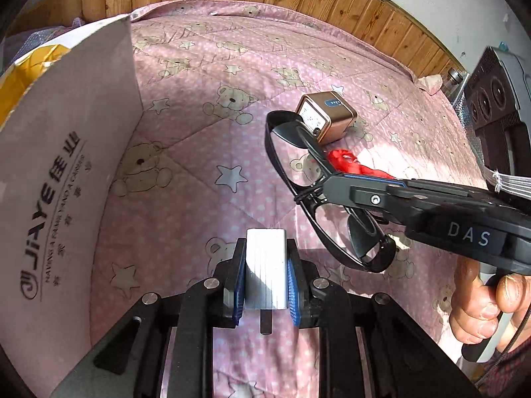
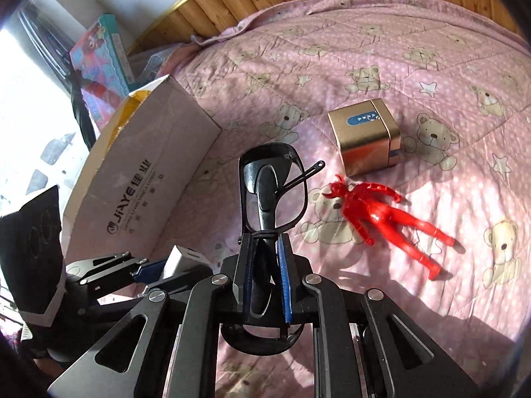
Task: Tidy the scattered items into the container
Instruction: 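Carry the charger with the left tool while the right carries the glasses over the box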
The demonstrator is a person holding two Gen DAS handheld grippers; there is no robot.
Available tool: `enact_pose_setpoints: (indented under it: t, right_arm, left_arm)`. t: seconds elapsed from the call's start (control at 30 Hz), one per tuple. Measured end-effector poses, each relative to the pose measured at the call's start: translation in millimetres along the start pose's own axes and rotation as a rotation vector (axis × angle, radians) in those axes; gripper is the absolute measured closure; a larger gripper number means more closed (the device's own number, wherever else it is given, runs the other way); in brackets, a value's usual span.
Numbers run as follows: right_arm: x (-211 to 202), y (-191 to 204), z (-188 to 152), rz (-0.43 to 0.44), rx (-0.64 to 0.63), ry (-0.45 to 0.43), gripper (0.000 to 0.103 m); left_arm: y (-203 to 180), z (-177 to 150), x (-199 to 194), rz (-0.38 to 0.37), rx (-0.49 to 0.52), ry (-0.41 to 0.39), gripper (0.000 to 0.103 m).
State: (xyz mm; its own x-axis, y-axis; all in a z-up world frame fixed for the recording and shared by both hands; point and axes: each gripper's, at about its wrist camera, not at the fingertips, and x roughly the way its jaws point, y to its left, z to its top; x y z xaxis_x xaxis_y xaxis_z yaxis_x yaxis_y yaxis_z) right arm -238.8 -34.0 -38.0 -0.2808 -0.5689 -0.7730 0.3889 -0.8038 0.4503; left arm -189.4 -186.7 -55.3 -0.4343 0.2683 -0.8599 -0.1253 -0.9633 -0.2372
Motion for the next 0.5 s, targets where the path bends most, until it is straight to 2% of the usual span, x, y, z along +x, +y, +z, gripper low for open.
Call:
enact_pose_setpoints:
  t: [0.5]
  right_arm:
    - [-49,84,-77,0.050,-0.032,-0.040,0.089]
  left_arm:
    - [16,-57,-109,0.014,-0.032,-0.116,0.081]
